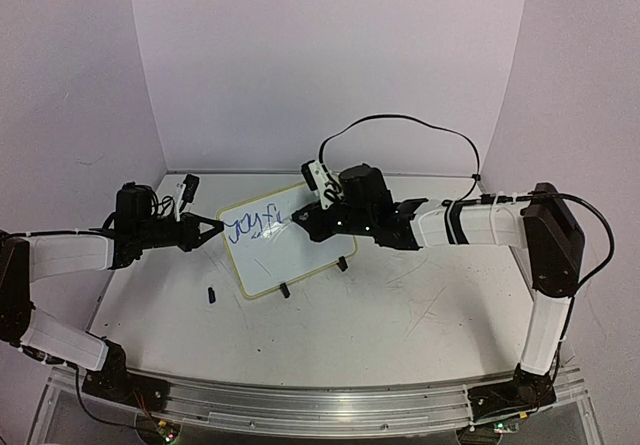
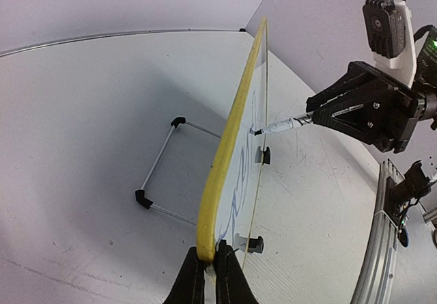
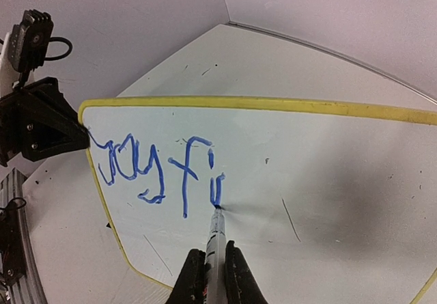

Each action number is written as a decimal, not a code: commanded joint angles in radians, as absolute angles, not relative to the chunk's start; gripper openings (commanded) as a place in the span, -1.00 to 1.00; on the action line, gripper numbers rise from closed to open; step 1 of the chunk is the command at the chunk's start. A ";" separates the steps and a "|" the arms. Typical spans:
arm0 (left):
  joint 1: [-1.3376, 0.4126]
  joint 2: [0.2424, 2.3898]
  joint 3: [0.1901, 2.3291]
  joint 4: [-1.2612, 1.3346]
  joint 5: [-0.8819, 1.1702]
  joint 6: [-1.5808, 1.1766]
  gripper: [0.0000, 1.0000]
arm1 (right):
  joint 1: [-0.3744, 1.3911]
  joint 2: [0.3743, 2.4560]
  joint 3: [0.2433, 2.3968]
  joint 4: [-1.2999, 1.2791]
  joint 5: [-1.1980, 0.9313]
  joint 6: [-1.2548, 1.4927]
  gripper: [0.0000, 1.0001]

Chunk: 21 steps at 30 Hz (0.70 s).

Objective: Write a sentence on the whiteboard
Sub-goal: Write on the whiteboard with the whiteboard marker without the cap.

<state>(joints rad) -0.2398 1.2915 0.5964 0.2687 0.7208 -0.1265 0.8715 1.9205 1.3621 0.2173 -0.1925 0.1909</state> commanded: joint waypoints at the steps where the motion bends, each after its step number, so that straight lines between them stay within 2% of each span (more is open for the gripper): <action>1: -0.246 1.295 0.629 0.252 0.701 -0.051 -1.00 | 0.870 1.903 1.416 0.232 -0.145 0.177 -1.00; 21: -0.246 1.289 0.626 0.250 0.698 -0.050 -1.00 | 0.861 1.903 1.424 0.230 -0.105 0.181 -1.00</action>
